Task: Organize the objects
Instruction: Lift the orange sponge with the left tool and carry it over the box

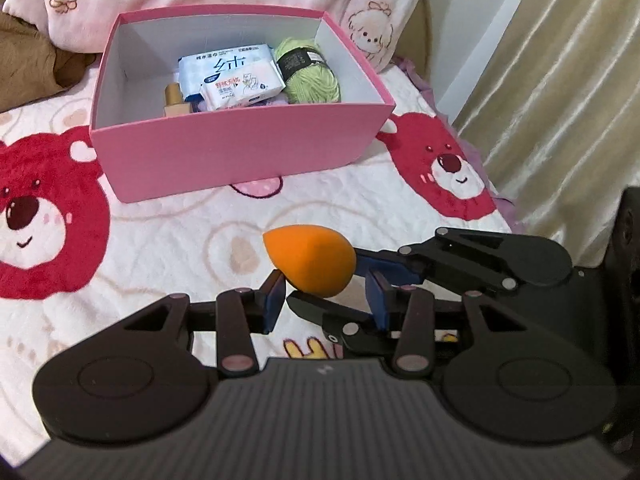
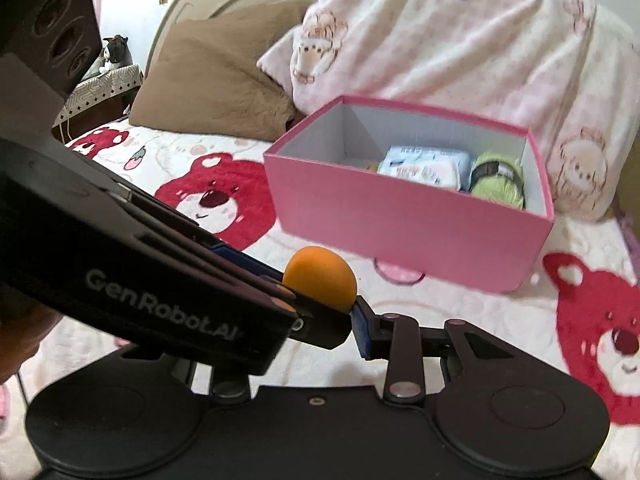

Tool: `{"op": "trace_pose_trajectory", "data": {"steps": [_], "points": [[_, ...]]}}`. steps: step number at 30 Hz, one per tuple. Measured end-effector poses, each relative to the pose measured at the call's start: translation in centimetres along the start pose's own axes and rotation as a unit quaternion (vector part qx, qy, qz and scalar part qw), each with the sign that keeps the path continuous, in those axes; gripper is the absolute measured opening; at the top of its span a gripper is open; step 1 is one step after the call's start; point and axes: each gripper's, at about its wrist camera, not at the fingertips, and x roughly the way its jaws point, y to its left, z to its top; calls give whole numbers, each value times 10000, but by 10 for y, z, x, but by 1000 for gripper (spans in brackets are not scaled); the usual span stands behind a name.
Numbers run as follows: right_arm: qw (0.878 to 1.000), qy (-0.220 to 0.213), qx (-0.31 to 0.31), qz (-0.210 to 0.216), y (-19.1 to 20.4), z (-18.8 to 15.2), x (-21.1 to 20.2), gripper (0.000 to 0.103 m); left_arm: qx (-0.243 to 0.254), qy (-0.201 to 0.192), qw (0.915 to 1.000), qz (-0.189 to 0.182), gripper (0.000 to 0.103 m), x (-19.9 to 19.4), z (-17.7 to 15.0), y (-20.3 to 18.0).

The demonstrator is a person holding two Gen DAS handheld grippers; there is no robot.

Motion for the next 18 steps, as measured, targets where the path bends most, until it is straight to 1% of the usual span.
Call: {"op": "trace_pose_trajectory", "data": {"steps": [2, 7, 10, 14, 18], "points": [[9998, -69, -93, -144, 4, 8, -9, 39, 104, -25, 9999, -12, 42, -9, 7, -5], [9995, -97, -86, -277, -1, 34, -30, 39, 20, 91, 9999, -126, 42, -27, 35, -17], [9990, -99, -178, -389, -7, 54, -39, 39, 68, 180, 9997, -164, 42, -34, 60, -26], [9977, -207, -255, -588, -21, 81, -47, 39, 128, 133, 9996, -210, 42, -39, 95, -36], [9948, -342, -430, -861, -33, 108, -43, 39, 75, 96, 9995, -286, 40, -30, 131, -38]]}}
